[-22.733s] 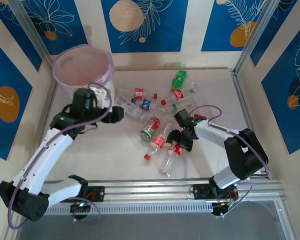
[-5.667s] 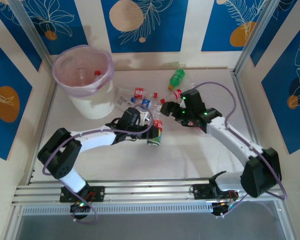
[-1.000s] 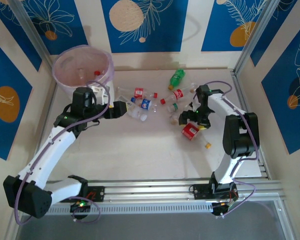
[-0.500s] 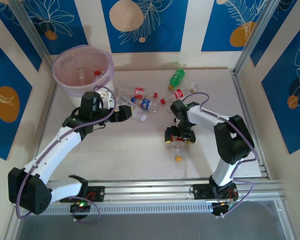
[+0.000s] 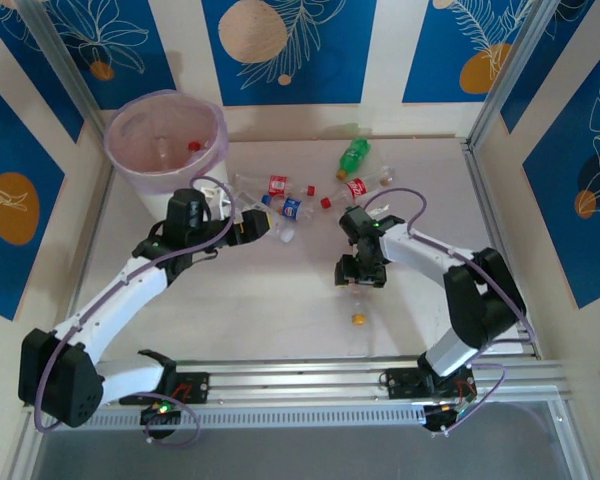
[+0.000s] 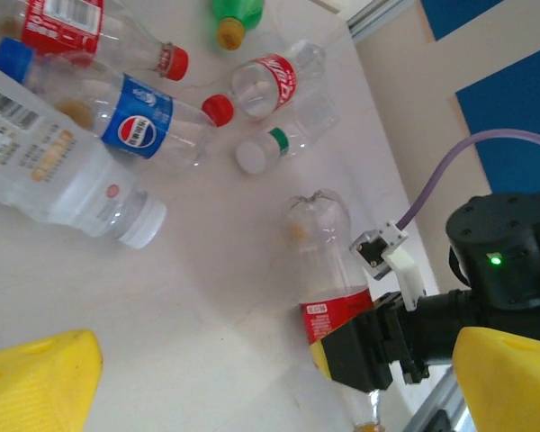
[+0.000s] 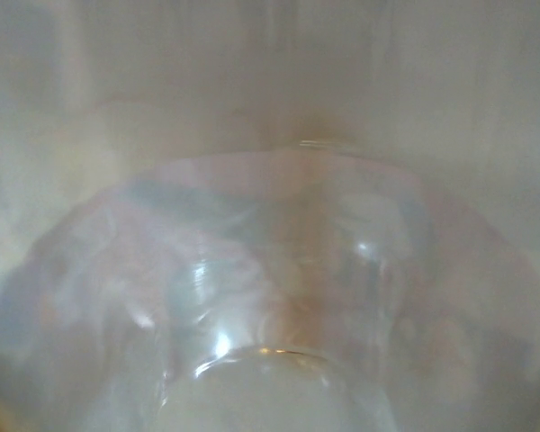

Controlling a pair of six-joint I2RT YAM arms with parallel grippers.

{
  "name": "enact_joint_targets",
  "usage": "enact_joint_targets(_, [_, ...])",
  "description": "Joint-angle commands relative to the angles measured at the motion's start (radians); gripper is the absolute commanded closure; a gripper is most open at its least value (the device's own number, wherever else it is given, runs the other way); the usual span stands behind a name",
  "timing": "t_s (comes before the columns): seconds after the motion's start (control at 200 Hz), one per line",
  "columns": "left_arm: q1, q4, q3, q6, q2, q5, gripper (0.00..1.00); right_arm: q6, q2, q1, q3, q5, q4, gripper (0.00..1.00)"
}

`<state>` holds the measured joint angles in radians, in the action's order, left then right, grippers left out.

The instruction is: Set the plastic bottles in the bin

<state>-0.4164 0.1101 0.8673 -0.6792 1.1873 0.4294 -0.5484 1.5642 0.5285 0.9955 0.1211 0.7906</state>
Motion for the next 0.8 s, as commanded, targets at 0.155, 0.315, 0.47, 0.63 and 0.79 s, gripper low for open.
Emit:
enact_joint_targets(0.155, [-0.063,-0.274,-0.042,-0.172,0.094,0.117,0.0,0.302,-0.187,0.001,-0.105,-0.412,-0.296,0.4])
enact_joint_targets(0.315, [-0.112,-0.291,-0.019,-0.161,0.148,0.098,0.0,0.289,-0.198,-0.004,-0.127,-0.572,-0.442,0.4])
enact_joint_targets(0.47, [-0.145,-0.362,-0.022,-0.185,0.206,0.103,0.0,0.237,-0.194,-0.001,-0.126,-0.681,-0.521,0.4])
enact_joint_targets(0.63, [-0.187,-0.417,-0.009,-0.18,0.248,0.104,0.0,0.229,-0.17,-0.001,-0.107,-0.736,-0.517,0.4])
enact_joint_targets(0.79, [-0.209,-0.474,-0.003,-0.201,0.284,0.121,0.0,0.205,-0.15,-0.004,-0.1,-0.765,-0.53,0.4])
